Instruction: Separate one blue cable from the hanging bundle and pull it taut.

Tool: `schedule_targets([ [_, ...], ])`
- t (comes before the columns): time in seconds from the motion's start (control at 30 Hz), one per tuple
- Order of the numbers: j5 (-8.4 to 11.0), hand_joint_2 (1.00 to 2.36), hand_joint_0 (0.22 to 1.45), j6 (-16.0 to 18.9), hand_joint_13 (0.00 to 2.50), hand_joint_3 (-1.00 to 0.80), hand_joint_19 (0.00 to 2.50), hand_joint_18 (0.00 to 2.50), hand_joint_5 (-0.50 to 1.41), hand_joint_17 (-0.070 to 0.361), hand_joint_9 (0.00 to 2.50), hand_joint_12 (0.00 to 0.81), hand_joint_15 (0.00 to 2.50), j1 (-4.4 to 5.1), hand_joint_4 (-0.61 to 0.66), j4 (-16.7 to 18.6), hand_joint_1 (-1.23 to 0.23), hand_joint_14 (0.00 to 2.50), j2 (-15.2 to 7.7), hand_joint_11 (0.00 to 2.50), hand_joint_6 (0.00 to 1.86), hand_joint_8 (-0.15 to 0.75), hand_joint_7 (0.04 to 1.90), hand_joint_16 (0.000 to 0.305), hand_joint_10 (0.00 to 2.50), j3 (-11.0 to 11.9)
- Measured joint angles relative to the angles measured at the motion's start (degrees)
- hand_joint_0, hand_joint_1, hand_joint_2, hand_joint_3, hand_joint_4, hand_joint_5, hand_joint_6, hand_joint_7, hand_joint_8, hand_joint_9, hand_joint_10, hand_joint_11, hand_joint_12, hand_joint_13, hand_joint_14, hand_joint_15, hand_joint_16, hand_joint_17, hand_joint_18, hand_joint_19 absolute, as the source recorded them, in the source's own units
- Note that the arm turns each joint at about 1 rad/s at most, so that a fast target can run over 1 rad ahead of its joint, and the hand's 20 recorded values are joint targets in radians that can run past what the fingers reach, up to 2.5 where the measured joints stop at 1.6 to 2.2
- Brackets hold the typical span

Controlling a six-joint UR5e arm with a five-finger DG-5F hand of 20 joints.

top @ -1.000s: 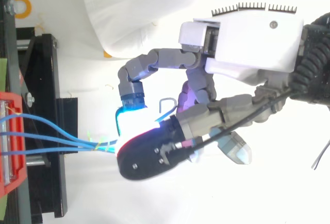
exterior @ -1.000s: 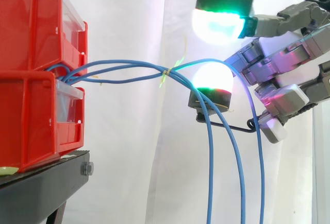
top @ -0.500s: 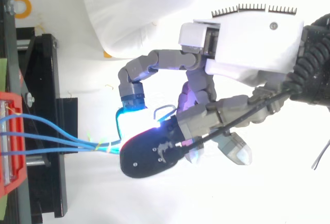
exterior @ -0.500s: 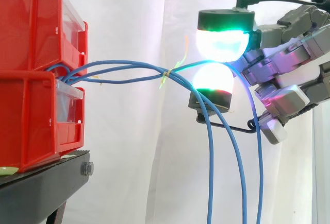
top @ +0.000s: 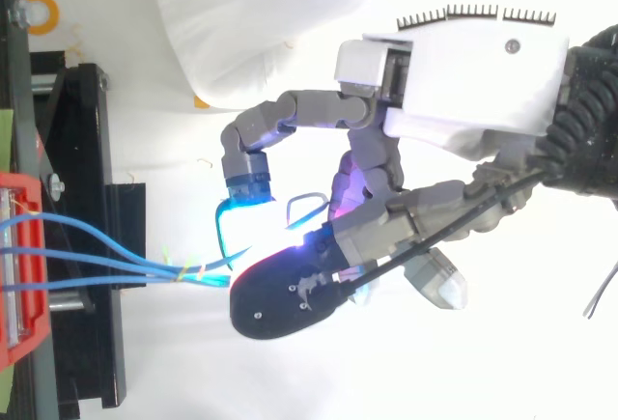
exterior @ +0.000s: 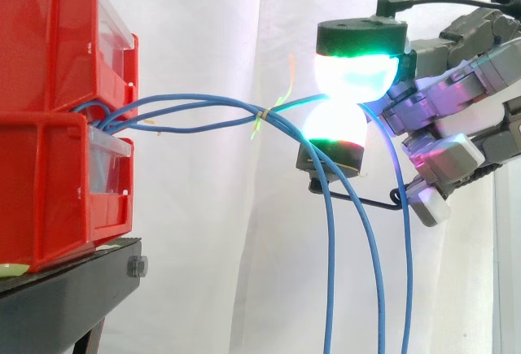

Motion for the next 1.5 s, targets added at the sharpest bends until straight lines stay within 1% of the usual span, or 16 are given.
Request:
schedule_targets([
  [0.03,0.01,1.00,0.51,0.2,1.42,-0.50,0.48,1.08,0.15,0.176,2.07,0.290,0.53,0.00,0.15,0.1,-0.64,0.02,0.0,0.46,0.50,0.178,1.32,0.078,0.02,0.0],
  [0.07,0.01,1.00,0.49,0.3,1.42,-0.50,0.47,1.09,0.15,0.180,2.08,0.292,0.53,0.00,0.15,0.1,-0.62,0.02,0.0,0.45,0.50,0.188,1.33,0.080,0.02,0.0],
  [0.1,0.03,1.00,0.45,0.4,1.45,-0.50,0.46,1.14,0.15,0.190,2.09,0.302,0.51,0.00,0.16,0.2,-0.59,0.02,0.0,0.42,0.50,0.194,1.33,0.084,0.02,0.0],
  [0.23,0.06,1.00,0.43,0.5,1.45,-0.50,0.44,1.17,0.15,0.198,2.09,0.318,0.49,0.00,0.17,0.3,-0.59,0.02,0.0,0.40,0.50,0.207,1.33,0.088,0.02,0.0],
  [0.33,0.09,1.00,0.47,0.6,1.43,-0.50,0.46,1.13,0.15,0.190,2.08,0.311,0.51,0.00,0.16,0.4,-0.59,0.02,0.0,0.42,0.50,0.202,1.33,0.084,0.02,0.0],
  [0.37,0.10,1.00,0.50,0.6,1.42,-0.50,0.48,1.10,0.15,0.183,2.07,0.297,0.53,0.00,0.15,0.4,-0.58,0.02,0.0,0.43,0.50,0.193,1.32,0.081,0.02,0.0],
  [0.47,0.15,1.00,0.56,0.6,1.40,-0.50,0.51,1.06,0.14,0.168,2.08,0.283,0.53,0.02,0.13,0.4,-0.48,0.02,0.0,0.45,0.50,0.164,1.31,0.075,0.02,0.0],
  [0.57,0.21,1.00,0.61,0.6,1.41,-0.50,0.53,1.05,0.14,0.155,2.10,0.275,0.55,0.02,0.12,0.3,-0.42,0.02,0.0,0.47,0.50,0.128,1.30,0.069,0.02,0.0],
  [0.6,0.22,1.00,0.64,0.6,1.41,-0.50,0.53,1.05,0.14,0.154,2.10,0.275,0.54,0.02,0.12,0.3,-0.44,0.02,0.0,0.48,0.50,0.120,1.30,0.068,0.02,0.0],
  [0.7,0.23,1.00,0.71,0.6,1.41,-0.50,0.53,1.06,0.15,0.153,2.10,0.277,0.54,0.01,0.13,0.3,-0.57,0.02,0.0,0.48,0.50,0.128,1.31,0.068,0.02,0.0],
  [0.73,0.24,1.00,0.73,0.6,1.40,-0.50,0.53,1.06,0.15,0.152,2.10,0.276,0.54,0.01,0.12,0.3,-0.61,0.02,0.0,0.48,0.50,0.129,1.30,0.068,0.02,0.0],
  [0.77,0.24,1.00,0.73,0.6,1.40,-0.50,0.53,1.06,0.15,0.152,2.10,0.276,0.54,0.01,0.13,0.3,-0.62,0.02,0.0,0.48,0.50,0.129,1.30,0.068,0.02,0.0],
  [0.8,0.24,1.00,0.75,0.6,1.40,-0.45,0.53,1.06,0.15,0.153,2.09,0.280,0.54,0.01,0.13,0.3,-0.66,0.02,0.0,0.48,0.50,0.152,1.30,0.068,0.02,0.0],
  [0.97,0.24,1.01,0.77,0.6,1.40,-0.36,0.56,1.05,0.15,0.151,2.08,0.283,0.54,0.00,0.12,0.3,-0.70,0.02,0.0,0.50,0.50,0.155,1.31,0.067,0.02,0.0],
  [1.17,0.23,1.02,0.78,0.6,1.39,-0.30,0.56,1.05,0.15,0.151,2.07,0.283,0.55,0.00,0.11,0.3,-0.72,0.02,0.0,0.51,0.50,0.186,1.30,0.067,0.02,0.0],
  [1.5,0.09,1.02,0.76,0.6,1.39,-0.21,0.56,1.07,0.15,0.152,2.05,0.284,0.55,0.06,0.09,0.4,-0.73,0.02,0.0,0.50,0.50,0.181,1.31,0.067,0.02,-0.1],
])
